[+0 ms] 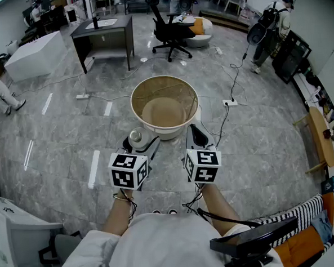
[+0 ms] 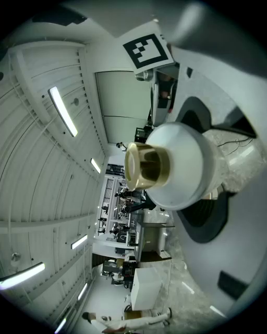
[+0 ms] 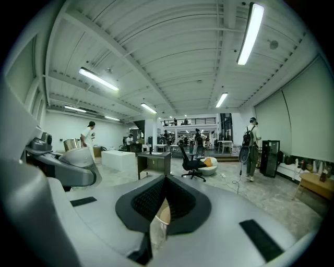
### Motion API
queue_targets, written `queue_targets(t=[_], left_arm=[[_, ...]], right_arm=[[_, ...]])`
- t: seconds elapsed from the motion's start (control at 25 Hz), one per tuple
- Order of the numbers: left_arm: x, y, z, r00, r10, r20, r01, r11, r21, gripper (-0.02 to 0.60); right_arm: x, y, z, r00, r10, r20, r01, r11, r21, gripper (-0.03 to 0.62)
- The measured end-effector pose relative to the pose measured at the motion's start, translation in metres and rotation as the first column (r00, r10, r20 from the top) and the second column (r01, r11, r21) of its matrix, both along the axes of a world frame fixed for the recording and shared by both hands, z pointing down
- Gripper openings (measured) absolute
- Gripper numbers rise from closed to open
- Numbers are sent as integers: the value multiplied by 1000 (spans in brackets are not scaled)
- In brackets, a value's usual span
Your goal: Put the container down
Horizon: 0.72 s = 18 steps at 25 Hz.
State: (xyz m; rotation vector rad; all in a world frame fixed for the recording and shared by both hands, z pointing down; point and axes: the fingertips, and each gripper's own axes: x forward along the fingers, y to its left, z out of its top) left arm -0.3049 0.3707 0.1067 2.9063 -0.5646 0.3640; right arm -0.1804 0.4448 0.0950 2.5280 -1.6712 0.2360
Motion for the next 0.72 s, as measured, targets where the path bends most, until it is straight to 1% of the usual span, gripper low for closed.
queue_targets(t=[0.12, 0.24, 0.32, 0.48, 0.72], left_arm=[[-2, -3, 2, 1000, -1, 0, 1, 1000, -4, 336], [-6, -5, 4, 1000, 4, 3, -4, 1000, -5, 336], [-11, -10, 6, 1000, 8, 7, -8, 1000, -5, 336], [-21, -19, 12, 1000, 13, 13, -12, 1000, -11, 336], [-24, -27, 21, 1000, 18, 23, -17, 1000, -24, 336]], right_arm=[[-1, -2, 4, 1000, -2, 5, 2, 1000, -8, 23], [-6, -6, 7, 999, -15, 44, 14, 1000, 9, 23], [-10, -10, 10, 998, -3, 61, 2, 1000, 18, 23], [-17, -15, 17, 997, 22, 68, -22, 1000, -2, 23], [-15, -14, 32, 994, 50, 99, -47, 998, -32, 23]])
